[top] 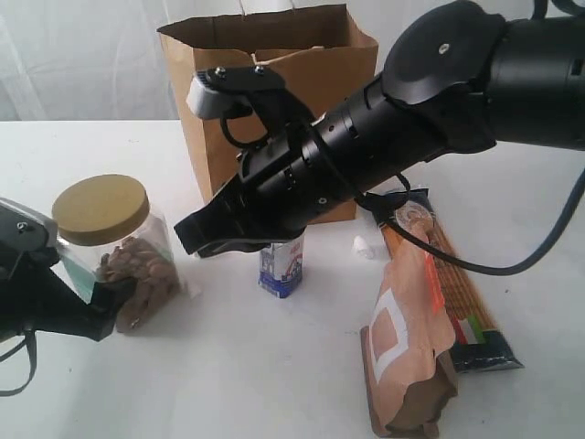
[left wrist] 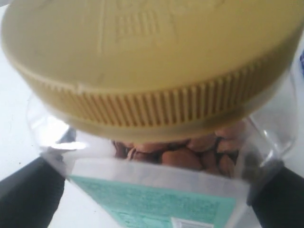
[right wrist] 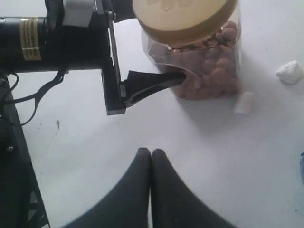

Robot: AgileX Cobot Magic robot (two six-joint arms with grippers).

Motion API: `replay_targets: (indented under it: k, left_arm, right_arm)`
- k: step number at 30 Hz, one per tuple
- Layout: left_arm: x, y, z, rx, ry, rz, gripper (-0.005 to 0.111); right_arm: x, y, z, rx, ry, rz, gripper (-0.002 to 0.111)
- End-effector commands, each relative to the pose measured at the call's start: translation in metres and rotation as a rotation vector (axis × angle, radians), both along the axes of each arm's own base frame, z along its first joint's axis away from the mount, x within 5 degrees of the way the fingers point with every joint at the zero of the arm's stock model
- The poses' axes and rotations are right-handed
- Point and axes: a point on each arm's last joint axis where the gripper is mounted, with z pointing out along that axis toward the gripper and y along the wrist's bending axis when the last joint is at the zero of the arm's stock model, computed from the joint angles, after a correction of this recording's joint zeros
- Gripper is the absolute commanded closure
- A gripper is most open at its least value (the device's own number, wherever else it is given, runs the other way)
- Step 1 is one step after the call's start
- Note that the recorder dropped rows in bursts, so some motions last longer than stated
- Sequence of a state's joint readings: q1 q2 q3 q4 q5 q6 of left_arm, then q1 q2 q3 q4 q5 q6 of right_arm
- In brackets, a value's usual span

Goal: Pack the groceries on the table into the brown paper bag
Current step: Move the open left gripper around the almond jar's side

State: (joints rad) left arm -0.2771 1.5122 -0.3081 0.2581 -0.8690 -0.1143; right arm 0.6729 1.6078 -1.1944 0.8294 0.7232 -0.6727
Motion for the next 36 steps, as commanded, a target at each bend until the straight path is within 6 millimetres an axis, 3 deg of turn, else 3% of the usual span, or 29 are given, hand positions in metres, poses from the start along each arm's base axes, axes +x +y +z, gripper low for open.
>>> replay_targets:
  k: [1,11,29,36]
  left_arm:
    - [0.002,0.003,-0.001,-0.038,0.032,0.072,0.002]
    - [0.003,0.003,0.0,0.138,-0.033,-0.023,0.002]
    - [0.002,0.003,-0.003,0.141,-0.001,-0.017,0.002]
    - [0.004,0.022,-0.007,0.013,0.103,0.296,0.001]
  right_arm:
    - [-0.001,-0.002,0.004,0.004,0.003,0.003,0.108]
    - [-0.003,-0.002,0.003,0.001,0.023,0.019,0.108]
    - [-0.007,-0.003,0.002,-0.01,0.053,0.049,0.108]
    - [-0.007,-0.003,0.002,-0.01,0.053,0.049,0.108]
